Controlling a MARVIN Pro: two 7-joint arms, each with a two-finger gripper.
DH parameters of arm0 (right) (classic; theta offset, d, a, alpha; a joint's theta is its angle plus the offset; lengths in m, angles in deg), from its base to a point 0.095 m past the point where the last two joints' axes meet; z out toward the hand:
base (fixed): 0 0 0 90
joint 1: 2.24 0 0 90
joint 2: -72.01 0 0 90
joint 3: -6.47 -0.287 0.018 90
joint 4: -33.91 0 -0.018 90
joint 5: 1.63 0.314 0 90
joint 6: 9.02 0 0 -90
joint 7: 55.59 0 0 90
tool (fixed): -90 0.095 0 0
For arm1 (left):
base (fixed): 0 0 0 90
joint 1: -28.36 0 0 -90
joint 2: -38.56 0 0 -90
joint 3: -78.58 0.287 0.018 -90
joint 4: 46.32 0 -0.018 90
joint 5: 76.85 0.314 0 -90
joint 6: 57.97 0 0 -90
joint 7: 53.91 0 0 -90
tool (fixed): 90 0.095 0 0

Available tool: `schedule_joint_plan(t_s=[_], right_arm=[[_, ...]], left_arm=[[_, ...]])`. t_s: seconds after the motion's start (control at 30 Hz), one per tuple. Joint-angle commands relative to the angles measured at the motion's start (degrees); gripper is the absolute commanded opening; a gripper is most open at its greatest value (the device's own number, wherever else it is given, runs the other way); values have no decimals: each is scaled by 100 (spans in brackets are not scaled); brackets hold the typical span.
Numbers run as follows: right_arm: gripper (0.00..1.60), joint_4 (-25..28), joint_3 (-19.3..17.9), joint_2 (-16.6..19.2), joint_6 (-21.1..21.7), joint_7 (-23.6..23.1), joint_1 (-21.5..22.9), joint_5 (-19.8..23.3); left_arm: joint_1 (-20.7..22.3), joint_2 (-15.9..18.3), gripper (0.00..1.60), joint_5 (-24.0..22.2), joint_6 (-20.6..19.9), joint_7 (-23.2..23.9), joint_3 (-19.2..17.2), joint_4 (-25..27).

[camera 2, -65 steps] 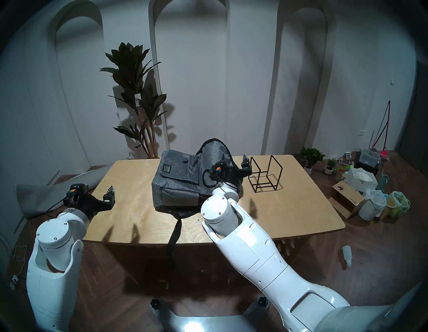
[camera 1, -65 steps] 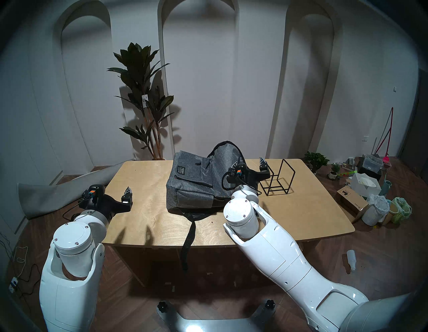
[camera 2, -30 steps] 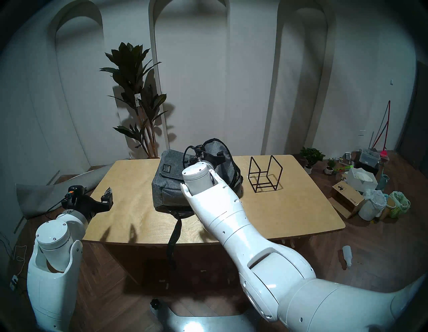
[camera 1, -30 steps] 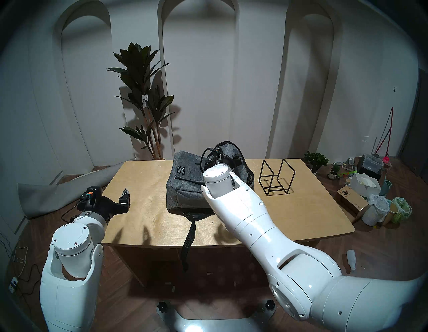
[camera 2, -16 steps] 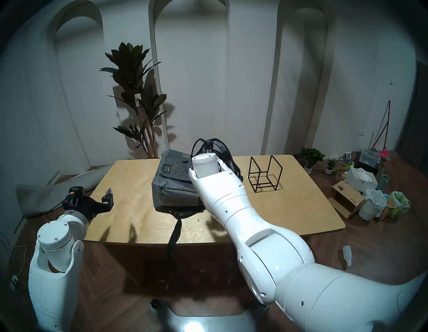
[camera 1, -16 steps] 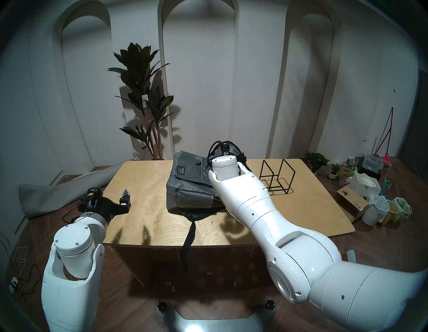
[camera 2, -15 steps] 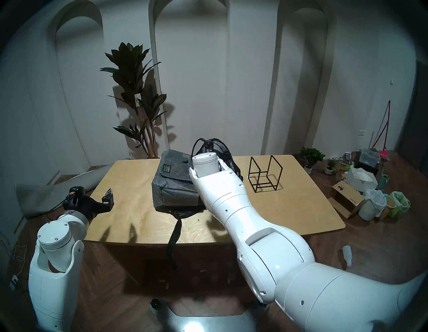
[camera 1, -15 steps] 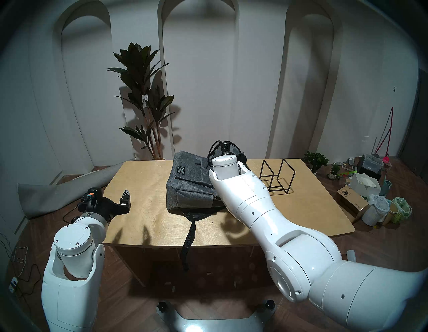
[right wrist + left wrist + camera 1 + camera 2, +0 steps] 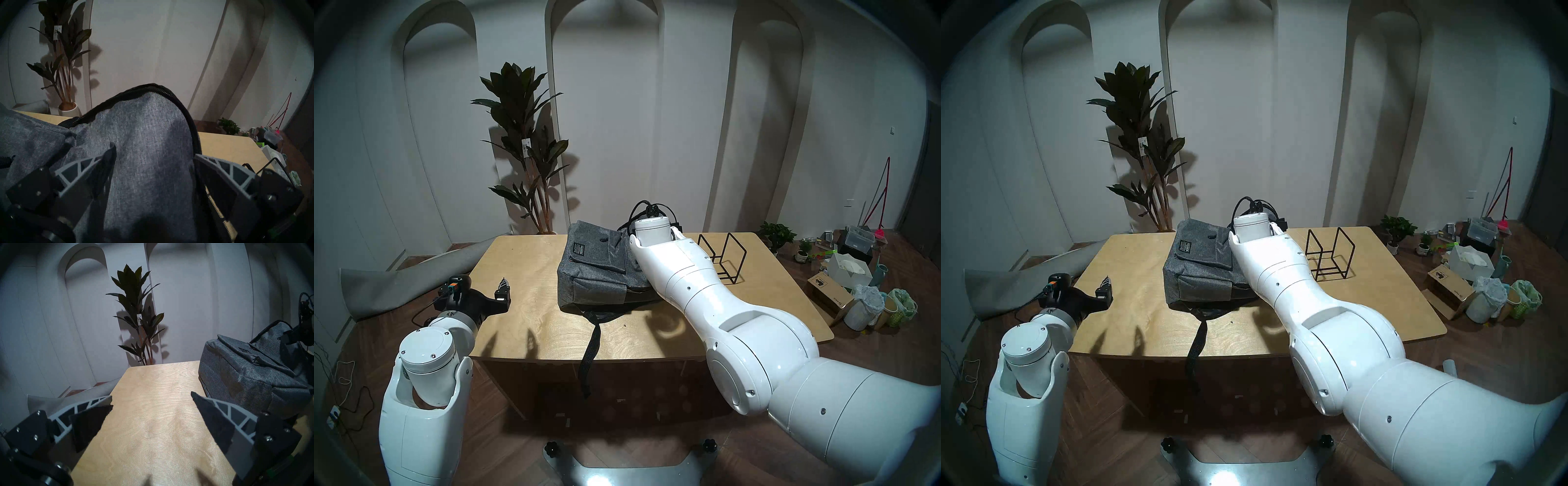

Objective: Put the book into the bag and close the bag

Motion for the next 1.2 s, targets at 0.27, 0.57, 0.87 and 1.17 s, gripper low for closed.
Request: schedule_joint_plan(t_s=[0.27,0.57,0.87,1.17], right_arm=[[160,-680,-182,236,-97,-94,977,15],[160,-1079,-318,318,-272,-230,1324,72],[160,-674,-641,914,-761,-882,1677,268],[160,-234,-1103,1537,-1228,-1420,1433,530]], left_arm=[[243,72,160,-11,19,13,63,-65],[405,112,160,-44,54,33,68,-143],[808,82,160,-309,285,163,-27,-19],[1115,106,160,-550,417,381,91,-108]])
